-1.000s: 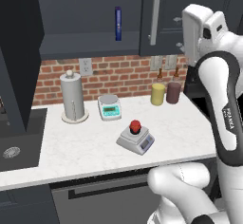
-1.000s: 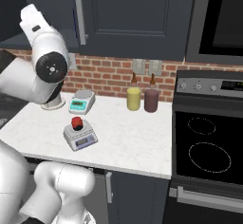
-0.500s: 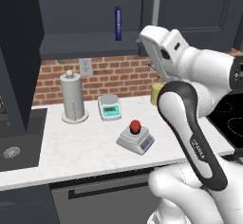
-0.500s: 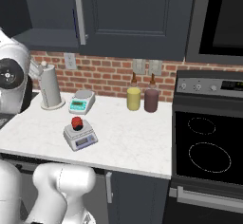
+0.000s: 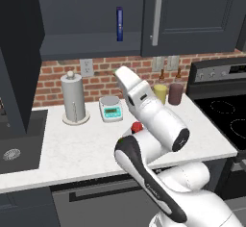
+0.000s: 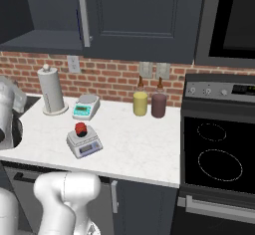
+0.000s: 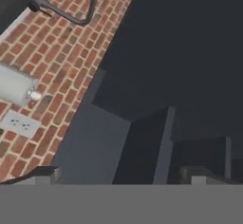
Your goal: Pick the jam and place it on the digital scale for weighing, and close the cabinet.
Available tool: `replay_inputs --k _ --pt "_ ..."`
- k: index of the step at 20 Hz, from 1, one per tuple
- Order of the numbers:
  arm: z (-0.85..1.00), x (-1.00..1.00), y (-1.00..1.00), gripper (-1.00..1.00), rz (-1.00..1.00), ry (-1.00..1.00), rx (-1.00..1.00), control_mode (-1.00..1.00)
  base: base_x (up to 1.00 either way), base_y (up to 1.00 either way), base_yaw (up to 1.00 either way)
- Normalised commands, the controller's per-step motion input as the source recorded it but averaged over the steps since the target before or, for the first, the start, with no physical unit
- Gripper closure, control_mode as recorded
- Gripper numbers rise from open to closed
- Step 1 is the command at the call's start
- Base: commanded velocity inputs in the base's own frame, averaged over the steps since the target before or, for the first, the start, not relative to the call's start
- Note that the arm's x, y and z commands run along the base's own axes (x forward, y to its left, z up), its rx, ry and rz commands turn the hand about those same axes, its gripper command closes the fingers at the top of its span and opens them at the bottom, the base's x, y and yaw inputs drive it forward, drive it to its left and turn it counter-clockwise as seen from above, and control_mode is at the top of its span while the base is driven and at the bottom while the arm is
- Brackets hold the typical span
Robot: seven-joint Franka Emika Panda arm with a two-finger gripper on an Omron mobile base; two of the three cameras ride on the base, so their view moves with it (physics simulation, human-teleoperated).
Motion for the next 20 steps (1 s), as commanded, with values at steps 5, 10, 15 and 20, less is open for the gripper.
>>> replay_inputs --k 5,10,15,20 --pt "-0.09 0.00 0.92 -1.00 -0.02 -0.01 -0.05 -1.00 0.00 0.00 0.00" --pt "-0.14 0.03 0.91 -1.00 -0.02 0.00 -0.03 -1.00 0.00 0.00 0.00" --pt "-0.07 -0.04 0.67 -1.00 -0.01 0.00 0.01 -1.00 0.00 0.00 0.00" --pt "-0.07 -0.10 0.81 -1.00 -0.04 0.00 0.00 -1.00 0.00 0.00 0.00"
